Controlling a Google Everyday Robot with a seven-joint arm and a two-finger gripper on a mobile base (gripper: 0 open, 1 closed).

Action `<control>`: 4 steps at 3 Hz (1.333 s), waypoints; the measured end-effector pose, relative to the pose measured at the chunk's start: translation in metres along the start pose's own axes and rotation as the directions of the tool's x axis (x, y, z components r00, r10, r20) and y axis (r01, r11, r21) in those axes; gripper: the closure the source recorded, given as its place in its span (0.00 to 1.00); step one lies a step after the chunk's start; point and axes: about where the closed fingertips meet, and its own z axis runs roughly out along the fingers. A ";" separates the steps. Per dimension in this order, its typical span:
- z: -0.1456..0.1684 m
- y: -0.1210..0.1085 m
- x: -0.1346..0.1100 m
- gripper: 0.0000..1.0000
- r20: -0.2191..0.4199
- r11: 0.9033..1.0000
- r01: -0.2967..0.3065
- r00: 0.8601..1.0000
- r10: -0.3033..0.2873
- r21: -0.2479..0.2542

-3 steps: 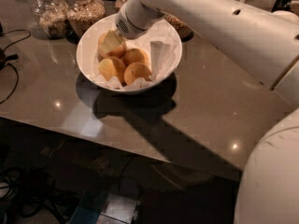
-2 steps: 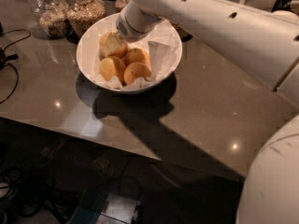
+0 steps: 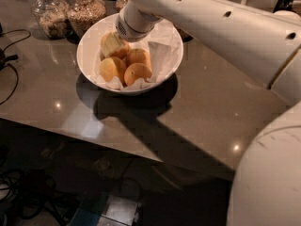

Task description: Pick orange from white bowl

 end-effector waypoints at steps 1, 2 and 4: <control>0.013 -0.003 -0.008 0.20 -0.012 0.999 -0.049 0.999 0.049 -0.001; 0.025 -0.003 -0.012 0.38 -0.024 0.996 -0.087 0.996 0.087 -0.003; 0.009 0.001 -0.003 0.84 -0.039 0.995 -0.092 0.995 0.093 0.027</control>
Offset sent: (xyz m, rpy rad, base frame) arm 0.0318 0.0201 -0.0136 0.0497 0.0822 -0.1017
